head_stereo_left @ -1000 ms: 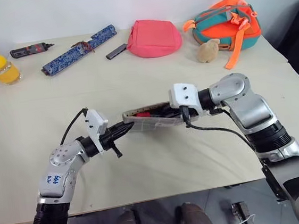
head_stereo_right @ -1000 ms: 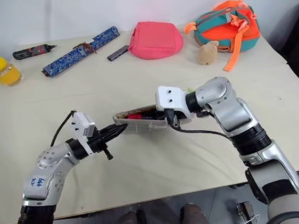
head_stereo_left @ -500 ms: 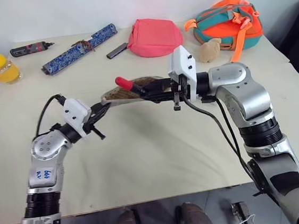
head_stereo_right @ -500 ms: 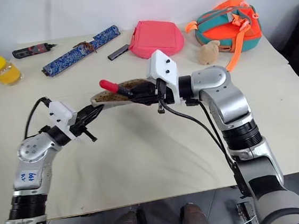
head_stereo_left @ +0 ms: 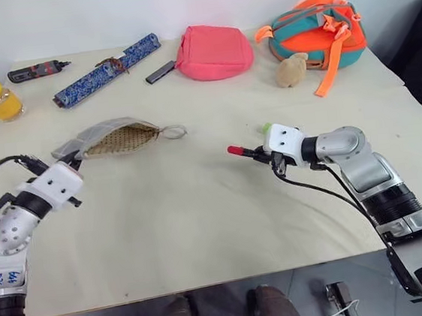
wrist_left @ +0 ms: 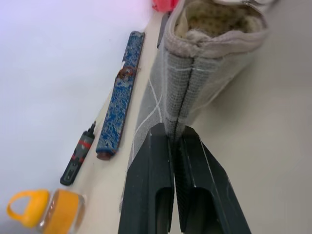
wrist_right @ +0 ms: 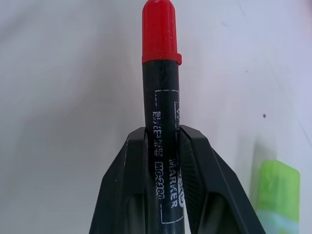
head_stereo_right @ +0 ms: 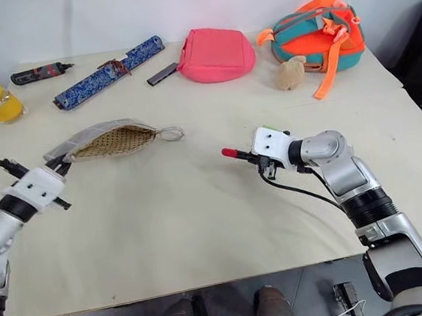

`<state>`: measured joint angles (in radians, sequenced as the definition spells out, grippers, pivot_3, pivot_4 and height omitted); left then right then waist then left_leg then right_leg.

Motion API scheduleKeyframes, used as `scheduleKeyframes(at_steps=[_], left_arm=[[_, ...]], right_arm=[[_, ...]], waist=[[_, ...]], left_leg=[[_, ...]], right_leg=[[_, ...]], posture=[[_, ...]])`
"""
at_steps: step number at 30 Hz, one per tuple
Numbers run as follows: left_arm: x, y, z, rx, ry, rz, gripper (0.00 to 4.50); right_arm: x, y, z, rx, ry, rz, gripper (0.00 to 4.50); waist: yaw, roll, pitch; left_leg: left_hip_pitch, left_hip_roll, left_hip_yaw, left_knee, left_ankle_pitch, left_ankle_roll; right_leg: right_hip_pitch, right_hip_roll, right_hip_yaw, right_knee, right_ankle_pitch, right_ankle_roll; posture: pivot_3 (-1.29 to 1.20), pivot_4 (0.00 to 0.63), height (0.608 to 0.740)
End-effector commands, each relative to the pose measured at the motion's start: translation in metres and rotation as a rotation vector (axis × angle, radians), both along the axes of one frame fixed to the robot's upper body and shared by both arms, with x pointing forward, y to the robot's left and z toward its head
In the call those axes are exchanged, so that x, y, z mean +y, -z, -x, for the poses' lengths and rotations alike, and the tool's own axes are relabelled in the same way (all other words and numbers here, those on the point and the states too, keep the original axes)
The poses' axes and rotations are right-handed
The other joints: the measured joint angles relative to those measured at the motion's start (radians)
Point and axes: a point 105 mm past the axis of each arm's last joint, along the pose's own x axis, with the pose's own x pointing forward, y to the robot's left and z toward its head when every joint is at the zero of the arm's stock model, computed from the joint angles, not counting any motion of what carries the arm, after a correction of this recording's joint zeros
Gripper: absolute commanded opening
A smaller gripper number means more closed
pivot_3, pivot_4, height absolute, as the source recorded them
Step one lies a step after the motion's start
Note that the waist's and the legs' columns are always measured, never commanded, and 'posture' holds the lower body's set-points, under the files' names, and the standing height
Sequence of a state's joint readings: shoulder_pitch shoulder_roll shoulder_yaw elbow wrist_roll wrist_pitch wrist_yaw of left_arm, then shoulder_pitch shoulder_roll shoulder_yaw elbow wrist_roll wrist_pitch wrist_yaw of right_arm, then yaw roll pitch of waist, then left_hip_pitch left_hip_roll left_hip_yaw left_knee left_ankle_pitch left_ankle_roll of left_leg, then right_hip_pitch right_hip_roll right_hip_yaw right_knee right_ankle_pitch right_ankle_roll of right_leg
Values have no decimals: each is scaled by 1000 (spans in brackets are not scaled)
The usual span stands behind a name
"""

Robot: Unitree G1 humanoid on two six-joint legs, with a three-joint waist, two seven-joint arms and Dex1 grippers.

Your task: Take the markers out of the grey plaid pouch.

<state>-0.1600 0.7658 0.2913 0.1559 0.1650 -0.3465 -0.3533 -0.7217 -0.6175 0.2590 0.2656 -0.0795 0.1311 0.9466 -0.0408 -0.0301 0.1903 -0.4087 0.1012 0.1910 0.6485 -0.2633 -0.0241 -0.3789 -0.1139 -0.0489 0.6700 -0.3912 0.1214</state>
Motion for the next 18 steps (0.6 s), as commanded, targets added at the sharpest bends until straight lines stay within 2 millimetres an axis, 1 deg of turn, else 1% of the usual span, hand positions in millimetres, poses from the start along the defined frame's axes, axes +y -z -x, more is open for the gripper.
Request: scheduleKeyframes(at_steps=[1, 2, 3, 4, 6, 7, 8, 9, 10, 12, 13, 15, 17, 18], left_arm=[[-19, 9, 5, 4, 33, 135, 0], [-21, 11, 5, 8, 36, 159, 0], [-22, 11, 5, 10, 38, 167, 528], [-24, 10, 5, 10, 45, 178, 719], [-24, 6, 5, 9, 49, 211, 1295], [-26, 5, 6, 14, 66, 210, 1644], [-29, 4, 8, 30, 93, 227, 1941], [-32, 4, 10, 42, 113, 240, 2264], [-36, 2, 13, 59, 148, 294, 2581], [-48, -2, 26, 107, 257, 450, 3205], [-51, -5, 32, 119, 298, 507, 3545], [-52, -11, 47, 137, 358, 557, 4187], [-50, -12, 59, 162, 383, 583, 4187], [-48, -13, 63, 168, 383, 605, 4187]], right_arm=[[0, 1, 4, 16, 6, -45, 517], [2, 1, 5, 28, 4, -64, 517], [3, 0, 4, 32, 6, -80, 1229], [3, -2, 4, 30, 10, -86, 1481], [3, -3, 4, 30, 9, -85, 2150], [3, -6, 3, 27, 10, -92, 2566], [5, -11, 4, 29, 1, -111, 2847], [6, -14, 5, 30, -5, -126, 3221], [10, -21, 7, 38, -16, -171, 3558], [19, -31, 17, 54, -83, -232, 4240], [22, -35, 21, 61, -106, -255, 4500], [29, -50, 28, 41, -149, -334, 4500], [32, -59, 36, 54, -179, -415, 4500], [32, -58, 42, 67, -199, -426, 4500]], waist=[[0, 0, 0], [1, -1, 0], [2, -1, -1], [3, -2, 0], [4, -2, 0], [4, -2, 0], [4, -2, 0], [3, -2, 0], [1, -2, 0], [-4, -2, 0], [-6, -2, 0], [-12, -2, 0], [-16, -2, 0], [-15, -2, 0]], left_leg=[[1, 0, 1, 0, 0, 0], [1, 0, 1, 0, 0, 0], [1, 0, 1, 1, 0, 0], [1, 1, 0, 1, 0, 0], [1, 1, 0, 1, 0, -1], [1, 1, 0, 1, 0, -1], [1, 1, 1, 1, 0, -1], [1, 1, 1, 1, 0, -1], [1, 1, 1, 0, 0, -1], [1, 1, 1, 0, 0, -1], [1, 1, 0, -1, 0, -1], [1, 1, -4, -1, 0, -1], [1, 2, -7, -1, 0, -2], [1, 2, -7, -1, 0, -2]], right_leg=[[0, 0, 0, 1, 0, 0], [1, 0, 0, 0, 0, 0], [1, 0, 0, 1, 0, 0], [1, 0, 0, 2, 0, 0], [0, 1, 0, 2, 0, -1], [0, 0, 0, 3, 0, -1], [0, 0, 1, 3, 0, -1], [0, 0, 1, 3, 0, -1], [0, 0, 1, 2, 0, -1], [-1, 0, 1, 2, 0, -1], [-1, 0, 1, 3, 0, -1], [-1, 0, 1, 3, 0, -1], [-1, 1, 1, 3, 0, -1], [-1, 1, 1, 3, 0, -1]], posture=[[0, 150, 740], [0, 150, 740], [0, 150, 740], [0, 150, 740], [0, 150, 740], [0, 150, 740], [0, 150, 740], [0, 150, 740], [0, 150, 740], [0, 150, 740], [0, 150, 740], [0, 150, 740], [0, 150, 740], [0, 150, 740]])
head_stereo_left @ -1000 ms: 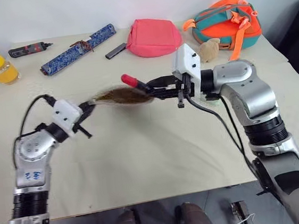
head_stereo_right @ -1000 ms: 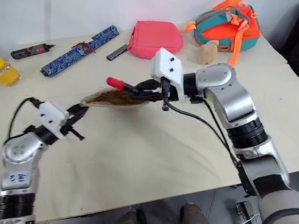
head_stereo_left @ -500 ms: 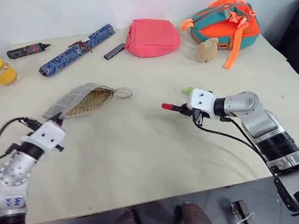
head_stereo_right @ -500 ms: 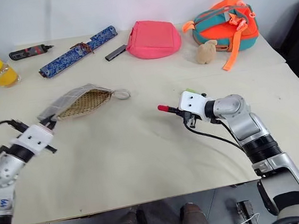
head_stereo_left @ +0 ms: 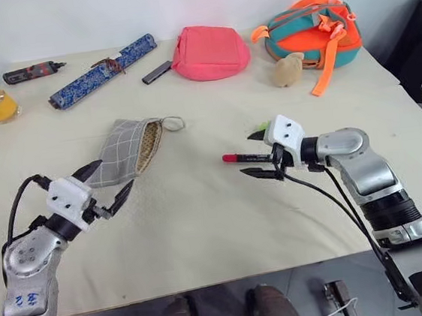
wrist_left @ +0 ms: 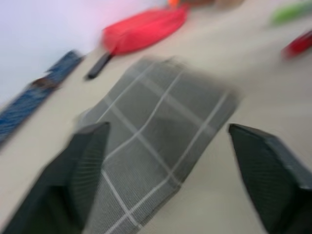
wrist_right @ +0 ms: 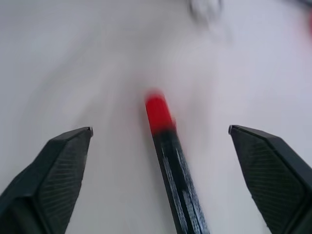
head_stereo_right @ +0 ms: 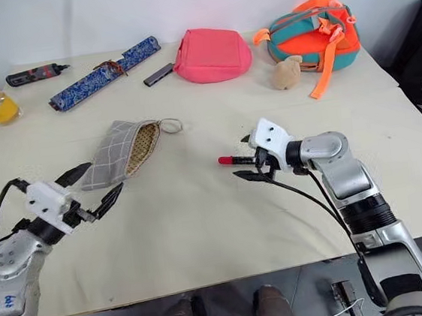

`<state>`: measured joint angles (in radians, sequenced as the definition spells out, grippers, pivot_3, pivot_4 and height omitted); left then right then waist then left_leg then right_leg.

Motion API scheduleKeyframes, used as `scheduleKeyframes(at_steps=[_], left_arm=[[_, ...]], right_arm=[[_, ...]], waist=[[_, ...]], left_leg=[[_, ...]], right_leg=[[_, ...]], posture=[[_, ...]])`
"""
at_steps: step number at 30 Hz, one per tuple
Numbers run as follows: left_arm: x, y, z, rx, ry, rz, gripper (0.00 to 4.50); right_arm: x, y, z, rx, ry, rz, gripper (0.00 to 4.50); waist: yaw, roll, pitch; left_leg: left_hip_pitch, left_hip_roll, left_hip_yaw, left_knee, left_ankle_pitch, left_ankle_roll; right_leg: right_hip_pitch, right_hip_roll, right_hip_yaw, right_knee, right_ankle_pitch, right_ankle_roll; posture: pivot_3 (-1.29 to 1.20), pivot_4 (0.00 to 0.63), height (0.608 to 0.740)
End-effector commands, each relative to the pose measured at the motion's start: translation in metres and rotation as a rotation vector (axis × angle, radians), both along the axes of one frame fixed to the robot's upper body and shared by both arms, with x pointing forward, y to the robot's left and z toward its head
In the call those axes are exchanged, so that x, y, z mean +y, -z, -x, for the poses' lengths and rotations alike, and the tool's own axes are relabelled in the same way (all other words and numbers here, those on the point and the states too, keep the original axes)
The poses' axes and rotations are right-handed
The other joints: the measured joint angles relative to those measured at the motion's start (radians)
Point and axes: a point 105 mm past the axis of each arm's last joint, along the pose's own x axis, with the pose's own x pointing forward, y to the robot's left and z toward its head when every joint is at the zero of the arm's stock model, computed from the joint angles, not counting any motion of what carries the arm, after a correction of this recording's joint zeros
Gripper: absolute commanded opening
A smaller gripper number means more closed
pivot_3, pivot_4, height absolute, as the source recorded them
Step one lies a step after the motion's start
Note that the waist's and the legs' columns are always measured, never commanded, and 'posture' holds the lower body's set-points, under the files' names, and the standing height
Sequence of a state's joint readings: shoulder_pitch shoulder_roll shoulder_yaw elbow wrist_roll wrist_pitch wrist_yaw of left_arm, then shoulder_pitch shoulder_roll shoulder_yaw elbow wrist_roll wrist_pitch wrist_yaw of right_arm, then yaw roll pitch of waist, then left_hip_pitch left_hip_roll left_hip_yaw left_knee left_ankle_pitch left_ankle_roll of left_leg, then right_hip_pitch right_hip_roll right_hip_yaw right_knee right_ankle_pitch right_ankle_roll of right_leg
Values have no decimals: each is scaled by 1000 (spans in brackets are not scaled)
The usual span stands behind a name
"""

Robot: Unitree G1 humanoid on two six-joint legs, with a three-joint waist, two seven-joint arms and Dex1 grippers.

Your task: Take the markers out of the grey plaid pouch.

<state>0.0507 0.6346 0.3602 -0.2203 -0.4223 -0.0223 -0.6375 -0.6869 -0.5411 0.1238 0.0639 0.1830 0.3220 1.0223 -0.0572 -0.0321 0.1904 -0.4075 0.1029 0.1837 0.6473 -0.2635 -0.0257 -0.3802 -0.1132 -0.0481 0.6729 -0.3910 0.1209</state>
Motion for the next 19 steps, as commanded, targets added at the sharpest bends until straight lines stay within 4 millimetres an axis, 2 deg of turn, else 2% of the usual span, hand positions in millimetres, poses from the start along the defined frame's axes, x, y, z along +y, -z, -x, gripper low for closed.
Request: scheduleKeyframes(at_steps=[1, 5, 8, 11, 14, 19], left_arm=[[7, -16, 19, -28, 18, 50, 4187], [15, -10, 31, 28, -19, 92, 4187], [34, -6, 36, 45, -131, 160, 4187], [49, 8, 45, 88, -234, 155, 4187], [54, 27, 53, 153, -283, 142, 4187], [55, 30, 57, 148, -275, 171, 4187]], right_arm=[[3, -16, 23, -8, -87, -94, 4500], [5, -1, 48, 54, -135, -146, 4500], [5, 17, 67, 101, -153, -181, 4500], [-5, 25, 68, 111, -80, -270, 4500], [-12, 32, 69, 101, -10, -327, 4500], [-19, 52, 74, 120, 46, -319, 4500]], waist=[[2, 0, 0], [11, 0, 0], [13, 0, 0], [13, -2, -1], [10, -2, -1], [11, -2, -1]], left_leg=[[0, 0, -1, 0, 0, 0], [0, -2, -4, 1, -1, 1], [0, -2, -4, 1, -1, 2], [0, -2, -4, 1, -1, 2], [1, -2, -4, 1, -1, 2], [1, -2, -4, 1, -1, 2]], right_leg=[[1, 0, 0, 0, 0, 0], [5, 0, -2, -5, 0, 0], [7, -1, -1, -9, 0, 0], [7, 0, -1, -9, 0, 0], [7, 0, -1, -10, 0, 0], [8, 0, -1, -10, 0, -1]], posture=[[0, 150, 740], [0, 150, 740], [0, 150, 740], [0, 150, 740], [0, 150, 740], [0, 150, 740]])
